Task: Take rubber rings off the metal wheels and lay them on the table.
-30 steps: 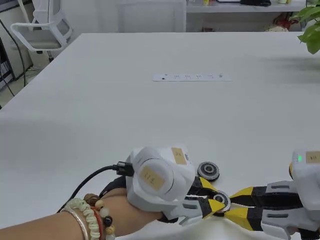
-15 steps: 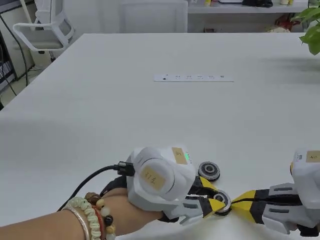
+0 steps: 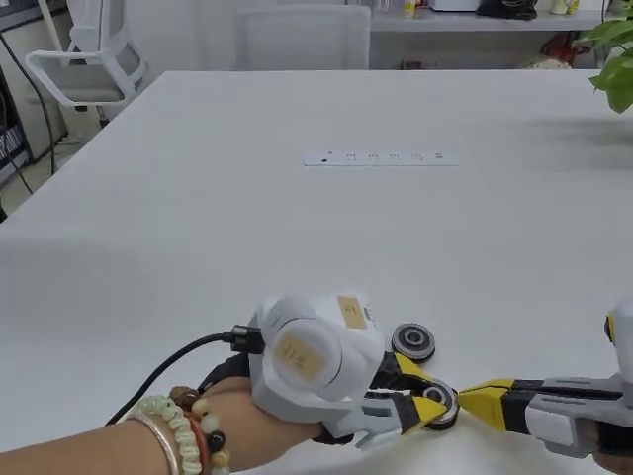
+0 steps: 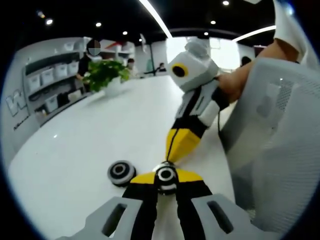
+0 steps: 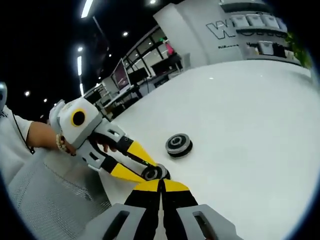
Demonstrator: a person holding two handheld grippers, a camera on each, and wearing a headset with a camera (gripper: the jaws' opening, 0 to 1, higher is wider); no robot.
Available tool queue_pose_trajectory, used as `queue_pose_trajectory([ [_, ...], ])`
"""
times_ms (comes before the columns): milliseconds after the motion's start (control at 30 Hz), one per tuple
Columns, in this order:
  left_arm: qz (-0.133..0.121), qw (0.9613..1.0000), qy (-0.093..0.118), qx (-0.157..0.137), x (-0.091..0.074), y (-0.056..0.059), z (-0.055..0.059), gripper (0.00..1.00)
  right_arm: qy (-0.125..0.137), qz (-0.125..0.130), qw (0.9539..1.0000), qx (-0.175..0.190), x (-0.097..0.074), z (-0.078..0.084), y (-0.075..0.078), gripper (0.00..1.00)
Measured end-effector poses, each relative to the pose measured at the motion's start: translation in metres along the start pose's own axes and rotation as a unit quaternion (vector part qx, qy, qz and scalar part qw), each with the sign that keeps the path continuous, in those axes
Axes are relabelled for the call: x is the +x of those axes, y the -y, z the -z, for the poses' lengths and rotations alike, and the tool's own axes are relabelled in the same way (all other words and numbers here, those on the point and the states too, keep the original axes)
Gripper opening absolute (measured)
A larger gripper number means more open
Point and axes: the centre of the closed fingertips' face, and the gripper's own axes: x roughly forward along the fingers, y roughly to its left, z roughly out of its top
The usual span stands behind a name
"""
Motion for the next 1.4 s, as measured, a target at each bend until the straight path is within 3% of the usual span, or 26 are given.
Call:
queue_pose_trajectory([
  [700, -0.004, 0.9999, -0.009, 0.007, 0.001, 0.0, 0.0, 0.13, 0.009, -0.021, 0.9997, 0.003, 0.001, -0.006, -0.011, 0.0],
  [833, -0.005, 0.9999, -0.009, 0.004, 0.002, 0.0, -0.001, 0.13, 0.018, -0.034, 0.9993, -0.001, 0.001, -0.011, -0.017, 0.0],
  [867, -0.006, 0.9999, -0.009, 0.004, 0.002, 0.0, -0.001, 0.13, 0.036, -0.05, 0.9981, -0.001, 0.001, -0.019, -0.023, 0.0],
  [900, -0.008, 0.9999, -0.009, 0.003, 0.002, -0.001, -0.001, 0.13, 0.022, -0.044, 0.9988, -0.003, 0.0, -0.015, -0.022, 0.0],
  [933, -0.007, 0.9999, -0.01, 0.003, 0.002, 0.0, -0.001, 0.13, 0.044, -0.04, 0.9981, -0.018, -0.001, -0.022, -0.021, 0.0],
  [967, -0.007, 0.9999, -0.01, 0.002, 0.002, -0.001, -0.001, 0.13, 0.026, -0.04, 0.9988, -0.01, -0.001, -0.016, -0.021, 0.0],
  [1233, -0.011, 0.9999, -0.013, -0.002, 0.002, -0.001, -0.001, 0.14, 0.013, -0.015, 0.9998, -0.005, -0.001, -0.009, -0.01, 0.0],
  [1400, 0.0, 0.9995, -0.025, 0.021, -0.001, 0.0, 0.0, 0.14, -0.004, -0.014, 0.9999, -0.007, -0.002, -0.005, -0.009, 0.0],
])
